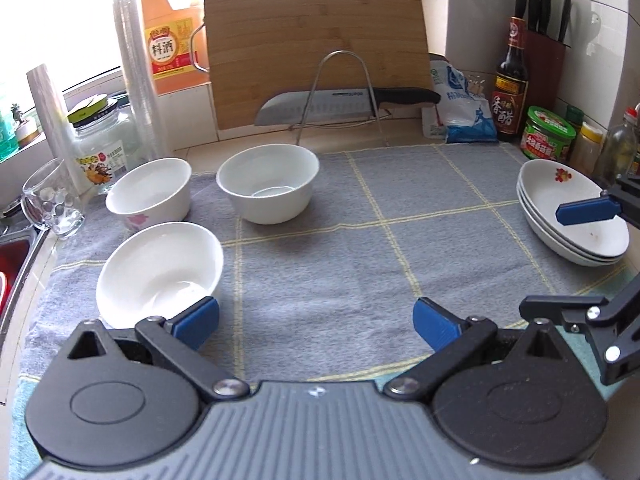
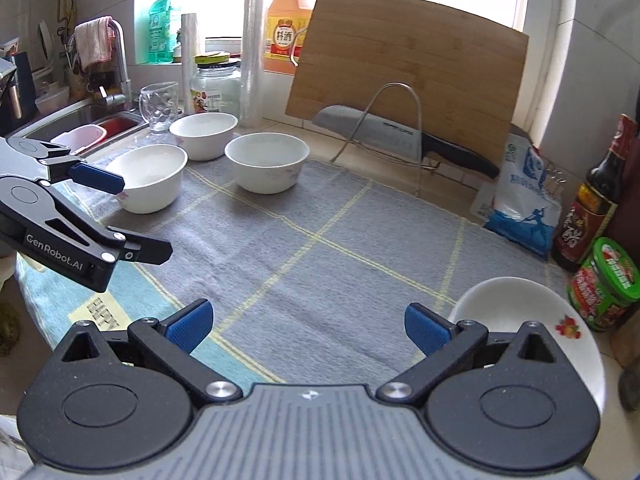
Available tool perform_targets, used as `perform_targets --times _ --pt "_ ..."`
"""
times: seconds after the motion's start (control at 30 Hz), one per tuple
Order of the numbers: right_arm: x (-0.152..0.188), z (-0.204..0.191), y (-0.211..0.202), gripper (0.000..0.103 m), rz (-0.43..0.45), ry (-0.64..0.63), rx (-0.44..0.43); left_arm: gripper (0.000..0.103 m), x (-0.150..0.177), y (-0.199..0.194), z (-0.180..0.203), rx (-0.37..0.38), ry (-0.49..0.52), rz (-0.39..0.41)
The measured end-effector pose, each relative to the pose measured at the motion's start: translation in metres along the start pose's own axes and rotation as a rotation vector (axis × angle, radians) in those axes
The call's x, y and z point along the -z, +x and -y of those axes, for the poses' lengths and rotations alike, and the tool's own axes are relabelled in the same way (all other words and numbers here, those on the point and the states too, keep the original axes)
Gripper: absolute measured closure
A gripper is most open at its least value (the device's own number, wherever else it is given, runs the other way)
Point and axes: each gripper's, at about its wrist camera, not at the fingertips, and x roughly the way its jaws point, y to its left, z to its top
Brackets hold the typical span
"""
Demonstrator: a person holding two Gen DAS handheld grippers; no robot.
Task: Organize plates and bowls
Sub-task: 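Move the left tool toward the white bowls beside the cutting board, then grasp the rim of the pink-flowered white bowl with the left tool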
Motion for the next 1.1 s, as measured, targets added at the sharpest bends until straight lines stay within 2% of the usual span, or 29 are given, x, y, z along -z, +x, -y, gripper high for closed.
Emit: perform_targets --times 0.23,0.37,0.53,0.77,0.93,1.1 --pt "-0.035 -0.050 0.042 0.000 -0.005 0.002 -0.043 0.001 -0.011 -0.001 -0.063 0.012 0.013 0.037" --pt "-0.052 -0.084 0.068 0.000 -0.005 -0.039 -0.078 0.001 -0.016 0.004 -0.099 0.007 0.011 0.045" --pt "-0.069 -0.120 0.098 0.000 -0.002 -0.083 -0.127 0.001 -0.018 0.023 -0.138 -0.007 0.027 0.033" --pt "-0.083 -0.144 0.128 0.000 -0.003 -0.093 -0.156 0.003 -0.019 0.052 -0.163 0.043 0.035 -0.022" --pt "-0.086 -0.150 0.141 0.001 -0.011 -0.114 -0.158 0.014 -0.022 0.066 -0.172 0.110 -0.007 -0.055" --pt "-0.087 -0.154 0.146 0.003 -0.010 -0.133 -0.143 0.028 -0.024 0.072 -0.171 0.156 0.006 -0.067"
